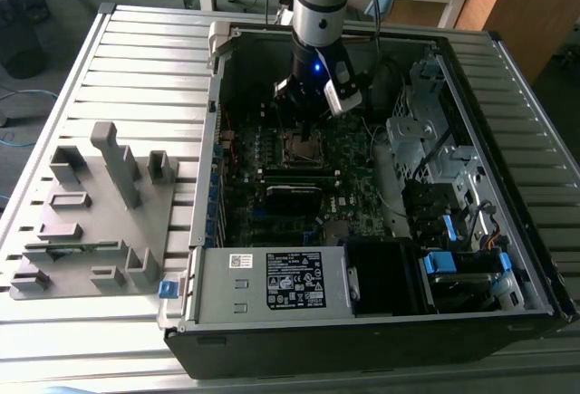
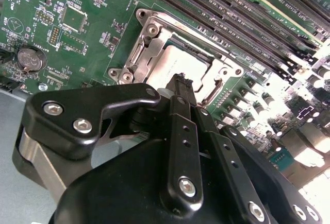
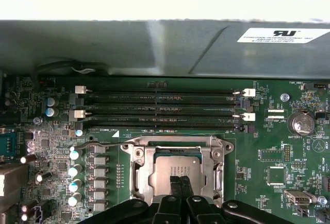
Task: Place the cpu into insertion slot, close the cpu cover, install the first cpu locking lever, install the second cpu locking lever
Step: 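Close the cpu cover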
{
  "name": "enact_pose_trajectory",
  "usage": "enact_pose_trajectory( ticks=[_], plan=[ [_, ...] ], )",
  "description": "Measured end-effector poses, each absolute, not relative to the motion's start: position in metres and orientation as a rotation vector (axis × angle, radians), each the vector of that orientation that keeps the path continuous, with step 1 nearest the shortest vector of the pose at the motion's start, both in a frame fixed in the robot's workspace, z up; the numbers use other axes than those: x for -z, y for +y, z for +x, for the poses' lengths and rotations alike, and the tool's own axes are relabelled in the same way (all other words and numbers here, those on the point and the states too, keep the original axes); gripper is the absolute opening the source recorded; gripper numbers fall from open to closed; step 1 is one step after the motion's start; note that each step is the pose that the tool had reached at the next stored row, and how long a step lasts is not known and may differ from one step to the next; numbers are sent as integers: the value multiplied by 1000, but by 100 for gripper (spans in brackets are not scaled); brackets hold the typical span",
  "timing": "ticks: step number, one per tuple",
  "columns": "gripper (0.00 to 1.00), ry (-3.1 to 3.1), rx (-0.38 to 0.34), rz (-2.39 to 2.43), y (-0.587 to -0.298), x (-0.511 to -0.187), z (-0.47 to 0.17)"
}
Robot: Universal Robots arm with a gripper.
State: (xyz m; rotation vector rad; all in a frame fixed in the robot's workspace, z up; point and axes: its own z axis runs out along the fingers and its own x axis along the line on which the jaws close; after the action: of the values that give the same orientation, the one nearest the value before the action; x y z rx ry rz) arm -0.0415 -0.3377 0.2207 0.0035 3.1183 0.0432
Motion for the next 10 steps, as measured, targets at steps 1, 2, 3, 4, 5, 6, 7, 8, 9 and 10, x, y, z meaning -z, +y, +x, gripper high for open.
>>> enact_pose_trajectory(
  ticks=[1,2,3,4,5,6,7,8,9,10],
  plan=[
    [11,3118,-43,3,-338,-221,-41],
    [11,3118,-43,3,-338,-221,-42],
    [11,3118,-43,3,-338,-221,-41],
    [11,3118,-43,3,-338,-221,-41],
    [11,3118,-43,3,-338,-221,-42],
    [11,3118,-43,3,-338,-222,-42],
    [11,3118,-43,3,-338,-222,-42],
    [11,3118,-43,3,-338,-222,-41],
    [11,3118,-43,3,-338,-223,-41],
    [11,3118,-43,4,-338,-223,-41]
  ],
)
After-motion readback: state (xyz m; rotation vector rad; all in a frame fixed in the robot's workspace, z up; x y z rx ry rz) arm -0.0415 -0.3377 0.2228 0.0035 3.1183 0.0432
